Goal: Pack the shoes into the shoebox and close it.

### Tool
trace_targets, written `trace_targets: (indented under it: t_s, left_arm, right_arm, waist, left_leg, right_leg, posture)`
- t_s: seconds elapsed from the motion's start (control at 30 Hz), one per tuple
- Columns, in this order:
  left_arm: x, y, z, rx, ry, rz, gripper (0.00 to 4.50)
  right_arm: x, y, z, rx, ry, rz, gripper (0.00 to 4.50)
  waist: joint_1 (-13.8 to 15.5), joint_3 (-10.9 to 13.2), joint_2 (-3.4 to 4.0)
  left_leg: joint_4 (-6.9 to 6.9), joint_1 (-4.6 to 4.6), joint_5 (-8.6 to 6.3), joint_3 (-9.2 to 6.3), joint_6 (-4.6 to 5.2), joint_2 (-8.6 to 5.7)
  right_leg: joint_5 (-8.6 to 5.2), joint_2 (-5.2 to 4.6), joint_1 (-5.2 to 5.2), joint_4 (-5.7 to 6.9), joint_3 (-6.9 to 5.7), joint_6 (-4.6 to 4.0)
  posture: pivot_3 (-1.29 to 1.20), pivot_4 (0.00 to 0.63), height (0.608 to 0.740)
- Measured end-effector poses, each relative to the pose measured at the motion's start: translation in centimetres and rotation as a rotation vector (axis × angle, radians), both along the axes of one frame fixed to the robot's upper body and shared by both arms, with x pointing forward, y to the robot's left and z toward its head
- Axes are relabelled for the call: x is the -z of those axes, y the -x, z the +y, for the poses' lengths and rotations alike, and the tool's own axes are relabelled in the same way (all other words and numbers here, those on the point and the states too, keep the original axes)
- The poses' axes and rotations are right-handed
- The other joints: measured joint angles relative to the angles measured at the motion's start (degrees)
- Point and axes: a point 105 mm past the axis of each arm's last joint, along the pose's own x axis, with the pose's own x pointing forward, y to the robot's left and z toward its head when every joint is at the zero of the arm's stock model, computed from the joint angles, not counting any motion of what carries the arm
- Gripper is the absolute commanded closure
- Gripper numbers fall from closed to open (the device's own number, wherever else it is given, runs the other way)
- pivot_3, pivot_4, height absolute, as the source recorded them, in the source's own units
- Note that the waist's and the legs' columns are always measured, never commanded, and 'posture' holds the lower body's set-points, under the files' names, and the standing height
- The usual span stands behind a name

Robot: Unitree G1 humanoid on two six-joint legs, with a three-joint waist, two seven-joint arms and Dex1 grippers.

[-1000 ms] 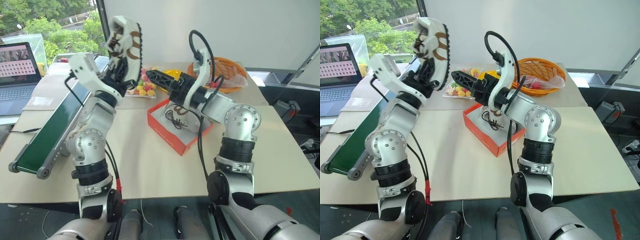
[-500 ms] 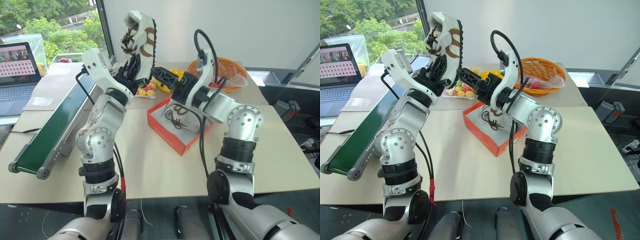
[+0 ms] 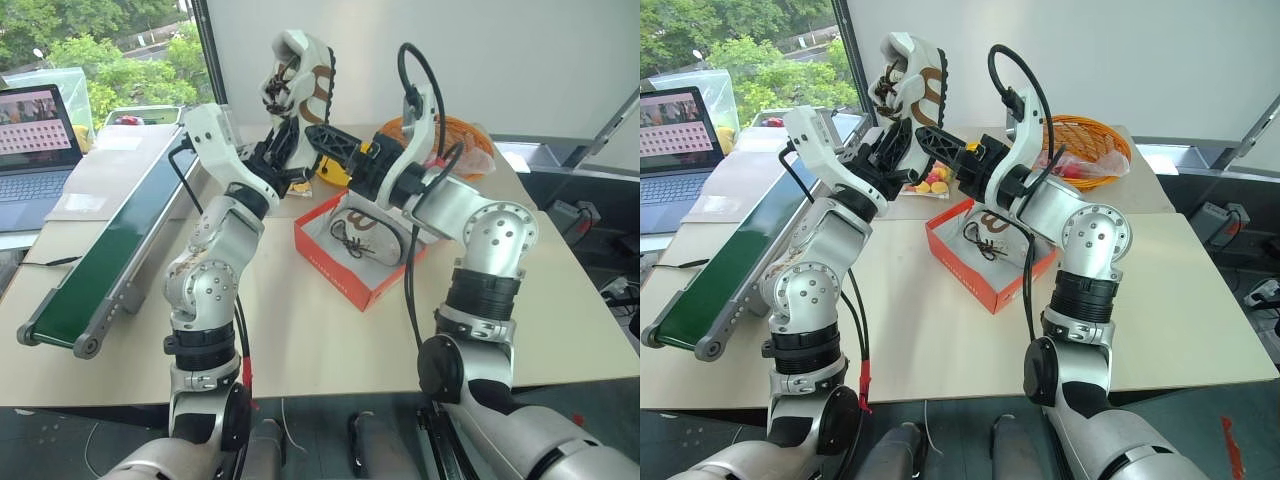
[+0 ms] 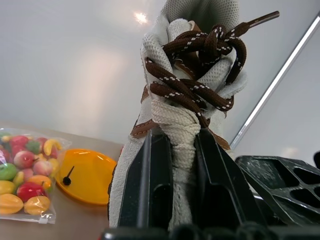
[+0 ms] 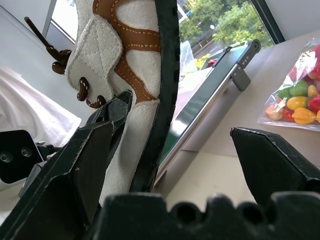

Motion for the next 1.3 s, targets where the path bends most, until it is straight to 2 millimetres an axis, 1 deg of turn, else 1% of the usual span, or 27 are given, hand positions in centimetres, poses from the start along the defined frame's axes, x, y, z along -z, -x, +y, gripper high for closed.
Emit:
trace_targets:
  t_s: [0.1,0.17,0.2,0.43,0.5,0.53,0.57,0.63,0.67,0.7,0.73,0.77,0.8,0.83,0.87,0.93,0.97,1.0,1.07,1.13,1.17,1.27,1.3]
  left_arm:
    - [0.0,0.0,-0.1,0.005,0.004,0.0,4.41]
    - [-0.1,0.0,-0.2,0.006,0.006,-0.002,4.41]
    - [-0.2,0.0,-0.2,0.007,0.007,-0.004,4.41]
    - [0.0,-0.1,-0.1,0.002,0.014,0.01,4.41]
    - [0.0,-0.1,-0.1,0.005,0.018,0.011,4.41]
    - [0.0,-0.1,0.0,0.006,0.02,0.011,4.41]
    - [0.0,-0.1,0.0,0.007,0.02,0.012,4.41]
    - [0.2,-0.1,-0.2,0.023,0.02,0.026,3.46]
    - [0.2,-0.1,-0.1,0.03,0.024,0.032,3.21]
    - [0.3,0.0,-0.1,0.039,0.024,0.037,2.77]
    - [0.3,0.1,0.0,0.044,0.022,0.035,2.46]
    - [0.4,0.3,-0.1,0.064,0.024,0.04,1.99]
    - [0.5,0.5,0.0,0.071,0.021,0.045,1.76]
    - [0.7,0.7,0.3,0.076,0.013,0.054,1.43]
    - [1.0,1.0,0.6,0.088,0.0,0.069,1.33]
    - [2.3,1.5,1.8,0.097,-0.03,0.119,1.33]
    - [3.0,1.7,2.8,0.089,-0.047,0.149,1.33]
    - [3.4,1.8,3.4,0.086,-0.065,0.169,1.33]
    - [4.2,2.4,4.4,0.098,-0.116,0.203,1.33]
    - [4.3,3.0,4.5,0.127,-0.152,0.208,1.33]
    - [4.6,3.5,4.3,0.156,-0.212,0.214,1.33]
    - [5.9,5.2,4.2,0.24,-0.4,0.243,1.33]
    - [6.2,5.4,4.1,0.257,-0.425,0.249,1.33]
  right_arm:
    - [0.1,0.0,0.1,0.003,0.009,0.003,0.0]
    - [0.2,0.0,0.2,0.003,0.014,0.005,0.53]
    - [0.2,0.0,0.2,0.003,0.015,0.005,0.7]
    - [-0.2,0.5,0.8,-0.031,0.005,-0.011,3.12]
    - [-0.1,0.5,0.9,-0.034,0.005,-0.008,3.74]
    - [-0.1,0.5,0.9,-0.036,0.004,-0.008,3.95]
    - [-0.1,0.5,0.9,-0.037,0.004,-0.008,4.05]
    - [0.0,0.4,1.0,-0.04,0.007,-0.004,4.1]
    - [0.2,0.3,0.9,-0.034,0.011,0.0,4.11]
    - [0.4,0.2,0.8,-0.028,0.015,0.005,4.13]
    - [0.5,0.1,0.8,-0.025,0.016,0.009,4.14]
    - [0.8,0.0,0.7,-0.021,0.018,0.016,4.15]
    - [1.0,0.0,0.7,-0.02,0.02,0.02,4.15]
    - [1.1,0.0,0.8,-0.021,0.028,0.023,4.15]
    - [1.2,-0.1,0.8,-0.018,0.036,0.024,4.15]
    - [1.2,-0.2,0.5,-0.005,0.049,0.02,4.16]
    - [1.2,-0.5,0.0,0.017,0.064,0.013,4.16]
    - [1.2,-0.7,-0.4,0.034,0.077,0.008,4.16]
    - [1.3,-1.1,-1.6,0.078,0.158,-0.022,4.16]
    - [1.4,-1.3,-2.2,0.099,0.218,-0.049,4.16]
    - [1.6,-1.3,-2.2,0.088,0.281,-0.073,4.16]
    - [2.4,-1.8,-4.7,0.104,0.506,-0.128,4.16]
    - [2.7,-1.9,-5.3,0.108,0.54,-0.127,4.16]
  waist:
    - [0.0,0.0,0.0]
    - [0.03,0.0,0.0]
    - [0.04,0.0,0.0]
    - [0.02,0.0,0.0]
    - [0.04,0.0,0.0]
    - [0.05,0.0,0.0]
    - [0.05,0.0,0.0]
    - [0.0,0.0,0.01]
    - [0.03,0.0,0.0]
    - [0.07,0.0,0.0]
    - [0.04,0.0,0.0]
    - [0.03,0.0,0.0]
    - [-0.03,0.0,0.01]
    - [-0.16,0.01,0.01]
    - [-0.22,0.01,0.02]
    - [-0.4,0.03,0.05]
    - [-0.37,0.03,0.06]
    - [-0.32,0.04,0.07]
    - [-0.16,0.05,0.08]
    - [0.13,0.05,0.08]
    - [0.07,0.05,0.08]
    - [0.17,0.1,0.17]
    - [0.18,0.1,0.17]
  left_leg:
    - [0.0,0.0,0.0,0.0,0.0,0.0]
    - [0.0,-0.02,0.0,0.0,0.0,0.0]
    - [0.0,-0.02,0.0,0.0,0.0,0.0]
    - [-0.03,-0.03,-0.01,0.0,0.01,0.01]
    - [-0.03,-0.05,-0.01,0.0,0.01,0.01]
    - [-0.03,-0.07,-0.01,0.0,0.01,0.01]
    - [-0.03,-0.07,-0.01,0.0,0.02,0.01]
    - [-0.04,-0.07,-0.02,0.0,0.03,0.01]
    - [-0.04,-0.07,-0.02,0.0,0.03,0.02]
    - [-0.04,-0.07,-0.02,0.0,0.03,0.02]
    - [-0.04,-0.08,-0.02,0.0,0.03,0.02]
    - [-0.04,-0.09,-0.02,0.0,0.03,0.02]
    - [-0.04,-0.09,-0.02,0.0,0.04,0.02]
    - [-0.05,-0.08,-0.03,0.01,0.05,0.03]
    - [-0.07,-0.07,-0.03,0.01,0.06,0.04]
    - [-0.09,-0.04,-0.04,0.02,0.06,0.09]
    - [-0.08,-0.05,-0.04,0.02,0.06,0.1]
    - [-0.08,-0.04,-0.04,0.02,0.06,0.1]
    - [-0.06,-0.05,-0.04,0.02,0.06,0.08]
    - [-0.06,-0.07,-0.04,0.02,0.06,0.07]
    - [-0.07,-0.09,-0.04,0.02,0.06,0.08]
    - [-0.11,-0.08,-0.04,0.03,0.06,0.05]
    - [-0.12,-0.06,-0.04,0.04,0.06,0.05]
  right_leg:
    - [0.0,0.0,0.0,-0.02,0.0,0.0]
    - [0.0,0.0,0.0,-0.04,0.0,0.0]
    - [0.0,0.0,0.0,-0.05,-0.01,0.0]
    - [0.01,0.01,0.02,-0.16,-0.01,0.0]
    - [0.01,0.01,0.02,-0.19,-0.01,0.01]
    - [0.01,0.01,0.02,-0.21,-0.02,0.02]
    - [0.02,0.01,0.02,-0.22,-0.02,0.02]
    - [0.02,0.01,0.02,-0.24,-0.01,0.03]
    - [0.02,0.01,0.02,-0.24,-0.02,0.03]
    - [0.02,0.01,0.02,-0.24,-0.02,0.03]
    - [0.02,0.01,0.02,-0.26,-0.02,0.03]
    - [0.02,0.01,0.02,-0.27,-0.02,0.03]
    - [0.02,0.01,0.01,-0.28,-0.01,0.03]
    - [0.02,0.02,0.01,-0.28,0.0,0.03]
    - [0.02,0.02,0.01,-0.28,0.0,0.03]
    - [0.02,0.07,0.0,-0.27,0.02,0.03]
    - [0.02,0.08,0.0,-0.27,0.01,0.03]
    - [0.02,0.08,0.0,-0.27,0.01,0.03]
    - [0.02,0.07,0.03,-0.31,0.01,0.04]
    - [0.02,0.06,0.03,-0.33,-0.01,0.04]
    - [0.02,0.07,0.01,-0.36,-0.01,0.04]
    - [0.01,0.05,0.03,-0.41,-0.01,0.06]
    - [0.0,0.04,0.06,-0.43,0.0,0.06]
  posture:
    - [0.0,0.15,0.74]
    - [0.0,0.15,0.74]
    - [0.0,0.15,0.74]
    - [0.0,0.15,0.74]
    - [0.0,0.15,0.74]
    - [0.0,0.15,0.74]
    - [0.0,0.15,0.74]
    - [0.0,0.15,0.74]
    - [0.0,0.15,0.74]
    - [0.0,0.15,0.74]
    - [0.0,0.15,0.74]
    - [0.0,0.15,0.74]
    - [0.0,0.15,0.74]
    - [0.0,0.15,0.74]
    - [0.0,0.15,0.74]
    - [0.0,0.15,0.74]
    - [0.0,0.15,0.74]
    - [0.0,0.15,0.74]
    - [0.0,0.15,0.74]
    - [0.0,0.15,0.74]
    - [0.0,0.15,0.74]
    - [0.0,0.15,0.74]
    - [0.0,0.15,0.74]
